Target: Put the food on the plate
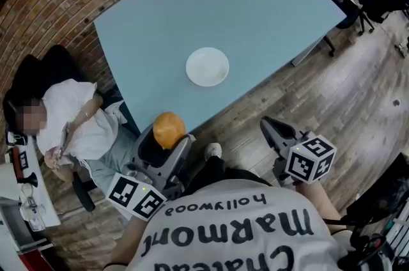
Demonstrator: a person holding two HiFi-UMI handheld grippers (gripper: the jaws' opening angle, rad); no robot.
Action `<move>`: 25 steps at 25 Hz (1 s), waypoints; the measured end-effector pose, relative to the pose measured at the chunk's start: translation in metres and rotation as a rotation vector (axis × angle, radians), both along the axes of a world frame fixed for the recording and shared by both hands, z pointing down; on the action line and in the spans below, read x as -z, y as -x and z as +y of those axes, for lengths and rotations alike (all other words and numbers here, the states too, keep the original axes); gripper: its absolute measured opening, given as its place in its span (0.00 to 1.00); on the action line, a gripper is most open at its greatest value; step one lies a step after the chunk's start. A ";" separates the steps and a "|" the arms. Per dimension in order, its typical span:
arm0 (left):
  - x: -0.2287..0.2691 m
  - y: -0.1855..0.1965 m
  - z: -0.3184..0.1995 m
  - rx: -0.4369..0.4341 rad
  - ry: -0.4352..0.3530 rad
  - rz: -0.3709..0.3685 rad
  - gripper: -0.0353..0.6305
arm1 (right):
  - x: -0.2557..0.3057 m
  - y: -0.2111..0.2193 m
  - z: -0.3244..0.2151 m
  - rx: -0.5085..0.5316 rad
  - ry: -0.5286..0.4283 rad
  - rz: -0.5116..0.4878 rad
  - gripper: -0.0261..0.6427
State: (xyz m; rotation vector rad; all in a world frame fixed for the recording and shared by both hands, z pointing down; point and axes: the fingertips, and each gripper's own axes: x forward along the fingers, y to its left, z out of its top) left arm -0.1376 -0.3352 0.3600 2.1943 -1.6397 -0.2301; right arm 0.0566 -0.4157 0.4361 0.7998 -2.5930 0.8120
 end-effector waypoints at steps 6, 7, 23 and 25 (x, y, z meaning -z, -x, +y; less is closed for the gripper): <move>0.004 0.036 -0.037 -0.019 0.011 0.007 0.55 | 0.012 0.034 -0.037 -0.012 -0.011 0.005 0.06; 0.005 0.041 -0.043 -0.023 0.010 0.009 0.55 | 0.013 0.038 -0.044 -0.019 -0.013 0.007 0.06; -0.011 0.058 -0.131 -0.153 0.042 -0.012 0.55 | 0.016 0.072 -0.122 -0.073 -0.037 0.010 0.06; -0.014 0.052 -0.141 -0.153 0.050 -0.007 0.55 | 0.012 0.071 -0.133 -0.059 -0.025 0.016 0.06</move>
